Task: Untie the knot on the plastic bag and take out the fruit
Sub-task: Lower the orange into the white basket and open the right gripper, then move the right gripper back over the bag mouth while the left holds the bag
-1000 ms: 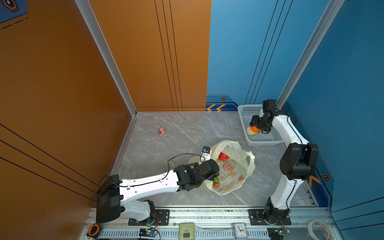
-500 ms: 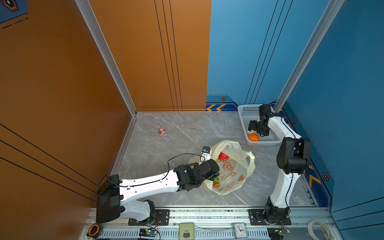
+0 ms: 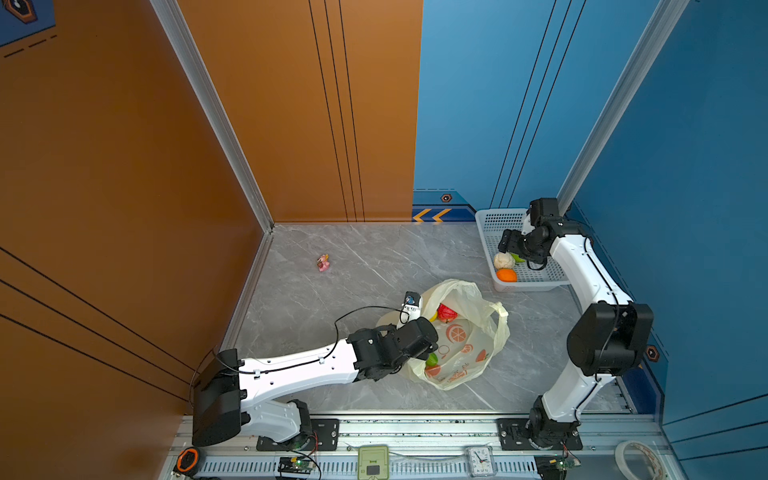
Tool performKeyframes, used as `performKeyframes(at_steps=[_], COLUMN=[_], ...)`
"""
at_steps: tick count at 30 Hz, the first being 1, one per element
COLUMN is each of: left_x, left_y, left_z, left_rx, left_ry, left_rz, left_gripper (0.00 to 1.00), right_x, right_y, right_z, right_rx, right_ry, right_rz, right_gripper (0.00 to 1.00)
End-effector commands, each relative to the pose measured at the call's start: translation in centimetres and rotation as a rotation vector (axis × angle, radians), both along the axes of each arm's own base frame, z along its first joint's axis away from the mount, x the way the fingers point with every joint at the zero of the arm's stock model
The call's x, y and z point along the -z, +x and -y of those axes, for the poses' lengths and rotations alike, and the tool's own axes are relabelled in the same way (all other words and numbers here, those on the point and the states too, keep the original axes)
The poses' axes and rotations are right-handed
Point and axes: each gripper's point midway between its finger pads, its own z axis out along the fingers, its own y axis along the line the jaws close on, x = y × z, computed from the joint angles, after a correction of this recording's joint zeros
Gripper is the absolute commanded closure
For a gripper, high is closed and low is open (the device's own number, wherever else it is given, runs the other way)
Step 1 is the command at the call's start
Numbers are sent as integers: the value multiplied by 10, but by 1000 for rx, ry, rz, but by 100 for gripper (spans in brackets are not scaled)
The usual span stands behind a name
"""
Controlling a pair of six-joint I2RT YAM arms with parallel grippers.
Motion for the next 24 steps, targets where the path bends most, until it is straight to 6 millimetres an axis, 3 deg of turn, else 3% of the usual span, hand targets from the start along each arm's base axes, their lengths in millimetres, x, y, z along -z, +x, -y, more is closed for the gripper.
performKeyframes(at_steps=[1, 4, 6, 14, 18, 24], left_x=[-14, -15, -28, -32, -33, -34], left_y=[7, 8, 11, 14, 15, 16], left_z=[1, 0, 6, 8, 7, 2], left_rx=[-8, -7, -5, 0, -4, -25], left_ry=[-12, -14, -45, -53, -59, -74], left_rz=[29, 33, 48, 51, 48, 44], left_gripper=[100, 100, 100, 100, 100, 100], right_x=[-28, -55, -70, -103, -99, -72], right_y=[-38, -65, -82, -139, -169, -214], right_z=[-37, -70, -94, -174, -194, -199], right_rx=[-86, -162, -215, -376, -421, -456], right_ry=[71, 107, 129, 213, 215, 187], right_rz=[-18, 10, 23, 38, -4, -90], right_gripper=[13, 12, 13, 12, 13, 13])
